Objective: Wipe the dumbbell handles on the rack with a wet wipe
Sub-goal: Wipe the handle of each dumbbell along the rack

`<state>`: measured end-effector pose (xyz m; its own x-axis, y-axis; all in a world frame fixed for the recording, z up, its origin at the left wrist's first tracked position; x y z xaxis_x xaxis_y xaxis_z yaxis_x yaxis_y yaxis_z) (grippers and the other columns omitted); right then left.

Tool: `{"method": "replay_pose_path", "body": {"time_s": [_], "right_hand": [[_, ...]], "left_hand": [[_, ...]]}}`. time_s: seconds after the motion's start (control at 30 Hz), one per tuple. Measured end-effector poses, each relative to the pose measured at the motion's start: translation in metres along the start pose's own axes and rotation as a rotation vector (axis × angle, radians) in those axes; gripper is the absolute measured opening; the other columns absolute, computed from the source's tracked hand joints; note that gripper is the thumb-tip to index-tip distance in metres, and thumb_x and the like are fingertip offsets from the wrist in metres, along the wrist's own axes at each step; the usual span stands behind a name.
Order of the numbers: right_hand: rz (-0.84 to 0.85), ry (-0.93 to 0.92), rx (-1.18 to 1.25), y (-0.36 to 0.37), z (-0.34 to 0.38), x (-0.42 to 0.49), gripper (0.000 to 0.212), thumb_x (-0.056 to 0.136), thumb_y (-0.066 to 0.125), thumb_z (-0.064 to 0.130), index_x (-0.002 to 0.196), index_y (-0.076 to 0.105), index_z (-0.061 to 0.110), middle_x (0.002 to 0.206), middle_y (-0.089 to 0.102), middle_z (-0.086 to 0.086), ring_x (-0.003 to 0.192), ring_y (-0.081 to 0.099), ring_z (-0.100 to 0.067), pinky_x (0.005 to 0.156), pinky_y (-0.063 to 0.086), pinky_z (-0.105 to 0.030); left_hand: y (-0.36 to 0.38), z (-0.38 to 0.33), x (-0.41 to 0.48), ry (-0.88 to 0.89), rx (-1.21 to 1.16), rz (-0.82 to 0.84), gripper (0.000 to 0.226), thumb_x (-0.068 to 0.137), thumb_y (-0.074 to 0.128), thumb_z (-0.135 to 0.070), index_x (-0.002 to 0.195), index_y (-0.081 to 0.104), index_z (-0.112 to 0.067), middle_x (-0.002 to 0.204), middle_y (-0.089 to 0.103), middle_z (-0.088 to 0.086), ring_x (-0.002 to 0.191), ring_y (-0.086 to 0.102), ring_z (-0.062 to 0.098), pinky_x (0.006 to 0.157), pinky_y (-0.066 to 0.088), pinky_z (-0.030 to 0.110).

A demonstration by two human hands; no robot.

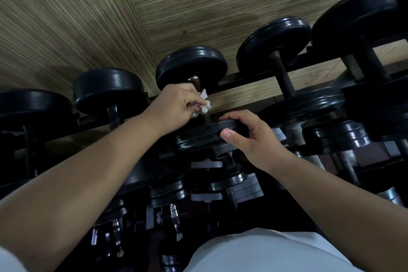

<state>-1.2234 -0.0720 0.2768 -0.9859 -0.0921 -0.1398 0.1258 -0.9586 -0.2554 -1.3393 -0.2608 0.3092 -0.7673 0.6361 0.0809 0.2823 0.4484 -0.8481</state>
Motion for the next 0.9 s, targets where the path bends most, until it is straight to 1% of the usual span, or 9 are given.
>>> {"method": "replay_pose_path", "body": {"time_s": [0.17,0.27,0.33,0.4,0.47,0.6,0.73,0.8,0.9], "right_hand": [[-0.001,0.002,0.041,0.0,-0.001,0.001,0.049,0.074,0.064,0.076,0.113,0.064,0.046,0.117,0.059,0.02,0.123,0.054,-0.017,0.102,0.049,-0.046],[-0.009,0.0,0.045,0.0,-0.001,0.0,0.049,0.074,0.065,0.076,0.113,0.064,0.046,0.117,0.059,0.019,0.123,0.054,-0.016,0.103,0.049,-0.045],[-0.009,-0.001,0.049,-0.001,0.0,0.0,0.049,0.074,0.065,0.075,0.114,0.064,0.046,0.118,0.059,0.019,0.124,0.053,-0.014,0.104,0.048,-0.044],[-0.007,-0.001,0.058,0.0,0.0,0.0,0.049,0.073,0.065,0.075,0.113,0.064,0.047,0.117,0.059,0.02,0.123,0.053,-0.014,0.103,0.048,-0.045],[-0.014,-0.001,0.062,0.0,0.0,0.0,0.049,0.072,0.066,0.076,0.113,0.064,0.048,0.117,0.059,0.021,0.123,0.053,-0.014,0.103,0.049,-0.045],[-0.016,-0.005,0.067,0.001,-0.002,0.0,0.052,0.072,0.064,0.078,0.115,0.064,0.047,0.118,0.058,0.021,0.125,0.053,-0.015,0.104,0.047,-0.046],[-0.015,-0.004,0.081,0.002,-0.003,0.0,0.053,0.072,0.064,0.079,0.114,0.064,0.047,0.116,0.058,0.02,0.123,0.054,-0.016,0.103,0.048,-0.046],[-0.026,-0.012,0.082,0.002,-0.003,-0.001,0.054,0.071,0.063,0.079,0.114,0.064,0.046,0.116,0.058,0.02,0.122,0.054,-0.015,0.103,0.048,-0.045],[-0.039,-0.016,0.106,0.002,-0.003,-0.002,0.054,0.07,0.064,0.079,0.114,0.064,0.046,0.117,0.058,0.019,0.122,0.054,-0.014,0.102,0.049,-0.044]], "left_hand": [[-0.007,0.013,0.023,-0.053,0.075,-0.216,0.016,0.088,0.072,-0.003,0.102,0.081,-0.003,0.096,0.074,0.012,0.086,0.07,0.023,0.077,0.047,0.023],[-0.008,0.011,0.023,-0.1,0.02,-0.266,0.012,0.087,0.076,-0.008,0.097,0.082,-0.008,0.091,0.075,0.009,0.084,0.07,0.019,0.074,0.052,0.026],[-0.005,0.005,0.015,-0.124,-0.053,-0.22,0.009,0.086,0.08,-0.012,0.094,0.083,-0.012,0.089,0.075,0.003,0.081,0.069,0.011,0.074,0.054,0.022],[0.003,0.0,0.004,-0.131,-0.098,-0.09,0.009,0.083,0.084,-0.014,0.092,0.083,-0.014,0.087,0.074,-0.004,0.078,0.067,0.001,0.071,0.05,0.012],[0.008,-0.001,-0.003,-0.137,-0.115,-0.013,0.01,0.083,0.085,-0.015,0.092,0.083,-0.015,0.086,0.072,-0.007,0.077,0.066,-0.002,0.07,0.046,0.007],[0.0,0.009,0.0,-0.215,-0.04,-0.2,0.01,0.084,0.08,-0.013,0.094,0.083,-0.015,0.088,0.069,-0.01,0.078,0.063,0.0,0.071,0.041,0.001],[-0.004,0.018,0.01,-0.326,-0.038,-0.341,0.011,0.088,0.077,-0.015,0.097,0.083,-0.015,0.093,0.073,-0.003,0.081,0.064,0.006,0.071,0.042,0.002],[0.002,0.015,0.005,-0.368,-0.119,-0.343,0.007,0.086,0.078,-0.015,0.092,0.082,-0.017,0.088,0.073,-0.007,0.078,0.067,0.004,0.071,0.047,0.009],[0.013,0.008,-0.011,-0.398,-0.243,-0.232,0.01,0.084,0.082,-0.015,0.085,0.081,-0.024,0.081,0.073,-0.013,0.076,0.07,0.002,0.071,0.053,0.014]]}}
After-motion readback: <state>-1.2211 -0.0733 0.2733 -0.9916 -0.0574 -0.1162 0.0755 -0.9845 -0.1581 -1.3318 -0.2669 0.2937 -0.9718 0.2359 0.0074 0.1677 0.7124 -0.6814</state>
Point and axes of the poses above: each hand's wrist, its own x-axis towards the middle knuckle, its own y-axis out of the palm, z = x × y, the point moved 4 cm from there along x, towards the middle knuckle
